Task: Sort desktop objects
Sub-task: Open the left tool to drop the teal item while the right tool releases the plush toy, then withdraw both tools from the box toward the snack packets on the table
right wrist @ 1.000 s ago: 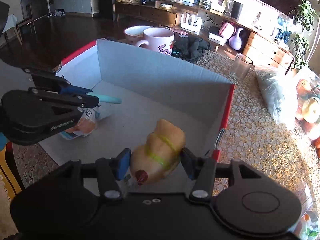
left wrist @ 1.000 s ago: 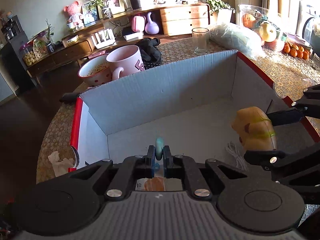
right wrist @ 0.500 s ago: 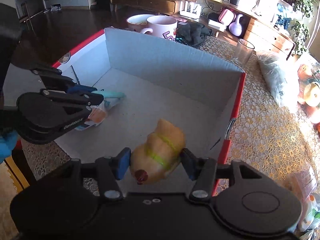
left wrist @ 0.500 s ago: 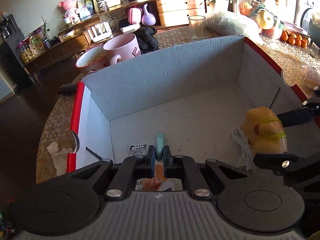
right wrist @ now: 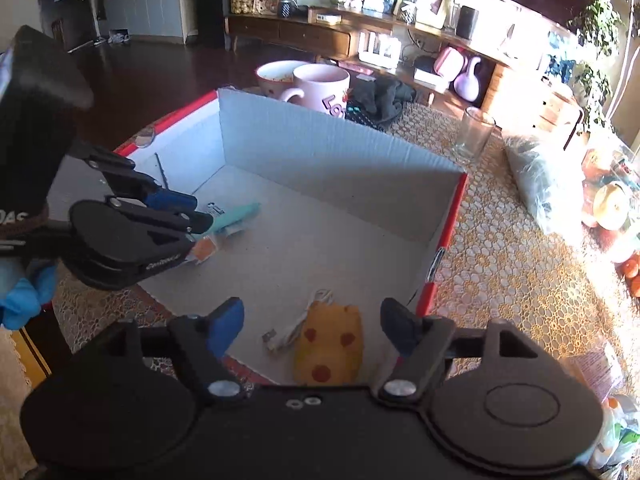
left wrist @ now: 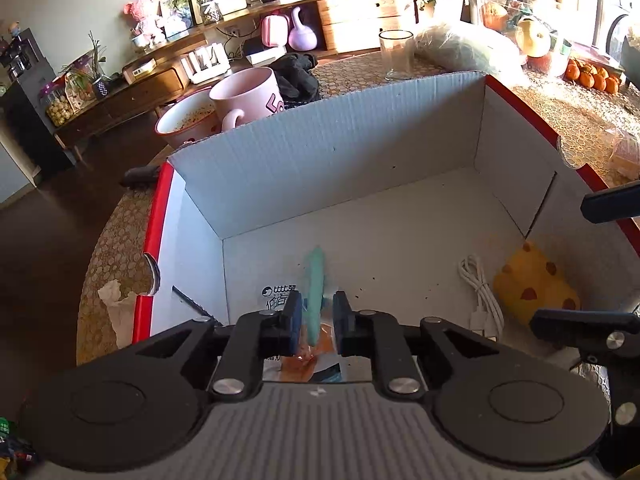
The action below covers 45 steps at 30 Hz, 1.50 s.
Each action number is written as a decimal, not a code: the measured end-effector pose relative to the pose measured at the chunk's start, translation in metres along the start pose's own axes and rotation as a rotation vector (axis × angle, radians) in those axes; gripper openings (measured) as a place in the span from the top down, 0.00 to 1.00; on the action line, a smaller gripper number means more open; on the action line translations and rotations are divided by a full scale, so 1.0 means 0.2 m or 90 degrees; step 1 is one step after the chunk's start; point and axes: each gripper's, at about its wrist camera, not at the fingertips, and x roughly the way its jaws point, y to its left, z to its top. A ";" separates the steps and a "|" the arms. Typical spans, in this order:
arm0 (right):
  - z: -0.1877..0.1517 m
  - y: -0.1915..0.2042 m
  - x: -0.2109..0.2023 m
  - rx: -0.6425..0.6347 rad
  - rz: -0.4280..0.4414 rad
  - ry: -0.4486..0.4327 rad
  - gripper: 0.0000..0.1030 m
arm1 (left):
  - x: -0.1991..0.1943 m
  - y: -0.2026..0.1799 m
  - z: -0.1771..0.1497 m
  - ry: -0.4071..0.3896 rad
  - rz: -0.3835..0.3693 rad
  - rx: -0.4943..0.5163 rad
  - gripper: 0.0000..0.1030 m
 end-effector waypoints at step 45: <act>-0.61 -0.40 -0.77 0.145 -0.058 -0.125 0.25 | -0.64 -0.57 -0.13 -0.086 -0.042 0.033 0.34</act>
